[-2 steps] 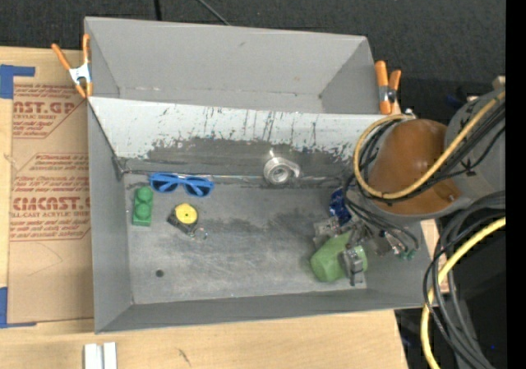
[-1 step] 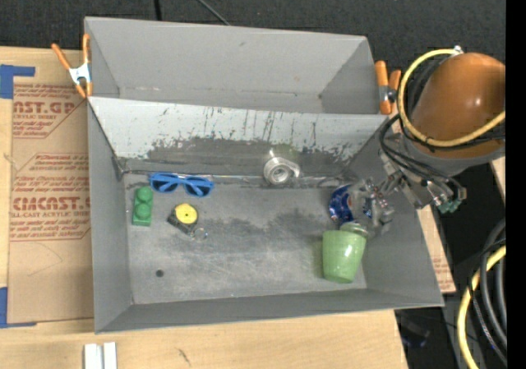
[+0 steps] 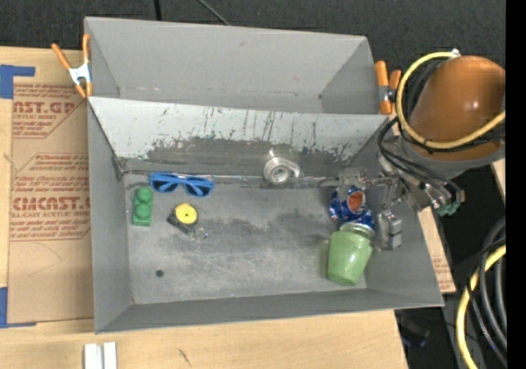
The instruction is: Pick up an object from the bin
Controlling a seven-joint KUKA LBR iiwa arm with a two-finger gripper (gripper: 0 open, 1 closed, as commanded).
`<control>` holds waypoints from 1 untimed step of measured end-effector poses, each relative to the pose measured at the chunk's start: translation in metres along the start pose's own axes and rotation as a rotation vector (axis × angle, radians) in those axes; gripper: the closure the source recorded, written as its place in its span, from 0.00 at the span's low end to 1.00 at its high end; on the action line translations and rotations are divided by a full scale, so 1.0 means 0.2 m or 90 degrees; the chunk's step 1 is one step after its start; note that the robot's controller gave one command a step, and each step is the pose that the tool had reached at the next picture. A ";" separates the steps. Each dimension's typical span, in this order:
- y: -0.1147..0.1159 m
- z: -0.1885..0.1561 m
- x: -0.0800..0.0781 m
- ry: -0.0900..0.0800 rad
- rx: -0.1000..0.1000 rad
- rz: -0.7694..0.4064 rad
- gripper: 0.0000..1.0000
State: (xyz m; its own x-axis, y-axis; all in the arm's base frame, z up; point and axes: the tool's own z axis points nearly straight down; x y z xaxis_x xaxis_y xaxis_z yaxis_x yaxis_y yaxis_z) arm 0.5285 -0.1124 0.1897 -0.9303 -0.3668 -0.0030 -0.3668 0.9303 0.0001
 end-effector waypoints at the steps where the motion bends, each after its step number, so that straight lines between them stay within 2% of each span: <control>1: -0.19 0.56 -0.22 0.002 0.000 -0.087 0.00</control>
Offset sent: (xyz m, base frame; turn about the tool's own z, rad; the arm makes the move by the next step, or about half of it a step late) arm 0.0547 -0.0182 -0.1102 -0.1372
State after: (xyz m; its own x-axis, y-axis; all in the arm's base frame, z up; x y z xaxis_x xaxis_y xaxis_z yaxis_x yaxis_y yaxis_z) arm 0.5837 -0.1305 0.0772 -0.8718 -0.4898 -0.0004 -0.4898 0.8718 -0.0002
